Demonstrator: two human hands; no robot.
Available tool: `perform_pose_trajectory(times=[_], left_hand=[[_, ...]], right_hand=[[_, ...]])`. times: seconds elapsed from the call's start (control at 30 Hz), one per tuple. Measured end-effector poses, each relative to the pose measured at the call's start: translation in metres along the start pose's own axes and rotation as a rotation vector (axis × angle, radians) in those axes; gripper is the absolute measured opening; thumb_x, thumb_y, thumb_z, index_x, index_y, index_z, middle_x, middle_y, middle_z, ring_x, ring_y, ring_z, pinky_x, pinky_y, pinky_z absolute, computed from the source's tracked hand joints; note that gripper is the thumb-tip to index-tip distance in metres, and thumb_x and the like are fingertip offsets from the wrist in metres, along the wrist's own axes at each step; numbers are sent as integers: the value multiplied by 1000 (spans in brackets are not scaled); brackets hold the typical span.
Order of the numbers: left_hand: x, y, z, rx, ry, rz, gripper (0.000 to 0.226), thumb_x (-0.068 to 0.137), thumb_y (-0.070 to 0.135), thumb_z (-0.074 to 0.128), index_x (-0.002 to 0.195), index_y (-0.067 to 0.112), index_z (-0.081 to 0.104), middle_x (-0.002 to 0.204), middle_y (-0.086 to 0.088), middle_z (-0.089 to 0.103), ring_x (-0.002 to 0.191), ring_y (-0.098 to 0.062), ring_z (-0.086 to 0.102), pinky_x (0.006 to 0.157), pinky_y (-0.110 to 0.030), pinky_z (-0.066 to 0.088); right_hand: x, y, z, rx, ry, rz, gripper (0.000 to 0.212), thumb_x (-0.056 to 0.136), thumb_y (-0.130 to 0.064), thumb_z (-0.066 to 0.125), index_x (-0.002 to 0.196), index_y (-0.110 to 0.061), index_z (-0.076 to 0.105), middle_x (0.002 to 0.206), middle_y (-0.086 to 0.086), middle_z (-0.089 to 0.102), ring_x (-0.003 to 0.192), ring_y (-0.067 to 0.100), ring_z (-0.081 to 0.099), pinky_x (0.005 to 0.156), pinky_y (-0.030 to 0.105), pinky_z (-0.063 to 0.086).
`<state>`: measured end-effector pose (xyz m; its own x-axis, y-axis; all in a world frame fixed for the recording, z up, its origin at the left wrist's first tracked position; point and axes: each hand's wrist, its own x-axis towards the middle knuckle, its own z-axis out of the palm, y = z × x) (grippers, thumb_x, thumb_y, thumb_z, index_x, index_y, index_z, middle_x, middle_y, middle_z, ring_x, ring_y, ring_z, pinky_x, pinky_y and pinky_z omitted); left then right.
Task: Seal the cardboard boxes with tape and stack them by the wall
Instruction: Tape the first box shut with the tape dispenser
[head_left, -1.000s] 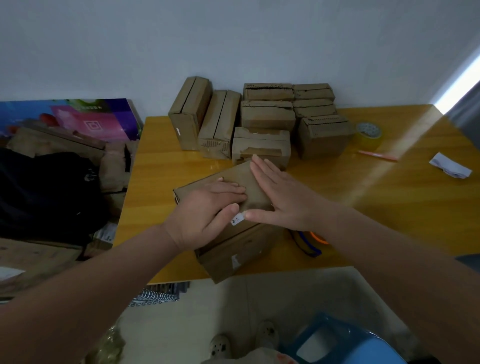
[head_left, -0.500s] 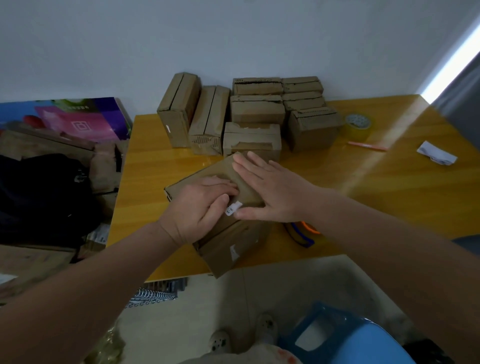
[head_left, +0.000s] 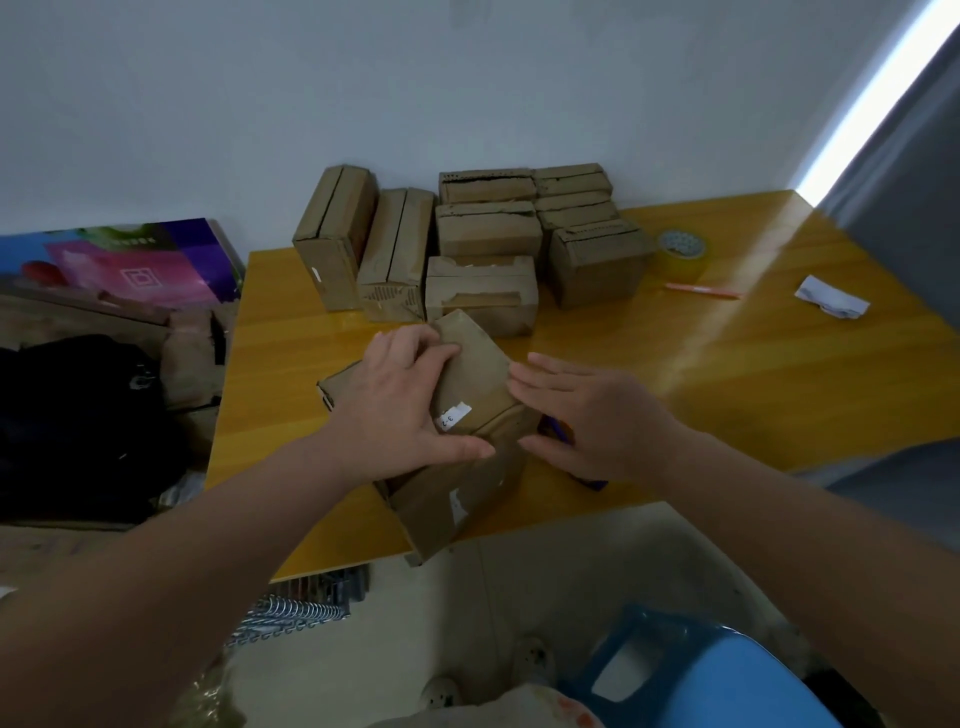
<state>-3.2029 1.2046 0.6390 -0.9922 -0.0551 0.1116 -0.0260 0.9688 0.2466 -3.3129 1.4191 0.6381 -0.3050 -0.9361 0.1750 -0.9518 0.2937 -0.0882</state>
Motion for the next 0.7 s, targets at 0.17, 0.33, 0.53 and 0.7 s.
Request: perform_pose_trajectory(times=[0.17, 0.33, 0.53, 0.7], left_hand=[[8, 17, -7, 126, -299, -205, 141, 42, 100, 39, 151, 26, -12, 157, -14, -19, 145, -36, -9, 117, -50, -2], [19, 25, -14, 155, -262, -259, 129, 55, 75, 67, 149, 34, -11, 152, -15, 12, 137, -40, 17, 111, -50, 20], [45, 2, -69, -80, -29, -241, 131, 40, 72, 65, 147, 41, -3, 144, -15, 26, 127, -40, 33, 100, -54, 38], [79, 2, -80, -623, -68, -203, 134, 49, 52, 83, 152, 37, -1, 146, 1, 32, 124, -23, 43, 97, -41, 44]], right_hand=[[3, -1, 0, 79, 152, 42, 31, 81, -41, 67, 93, -13, 75, 109, 2, 73, 96, 19, 71, 70, 37, 61], [5, -4, -6, 195, 173, 244, 34, 75, -47, 77, 83, -15, 68, 98, -2, 72, 86, 15, 67, 69, 33, 55], [2, 21, -24, 552, 295, 730, 36, 95, -45, 54, 121, -21, 60, 110, -9, 59, 100, 9, 55, 79, 22, 45], [4, 59, -32, 987, 347, 1112, 46, 98, -52, 43, 134, -25, 49, 127, 0, 52, 117, 23, 50, 101, 46, 43]])
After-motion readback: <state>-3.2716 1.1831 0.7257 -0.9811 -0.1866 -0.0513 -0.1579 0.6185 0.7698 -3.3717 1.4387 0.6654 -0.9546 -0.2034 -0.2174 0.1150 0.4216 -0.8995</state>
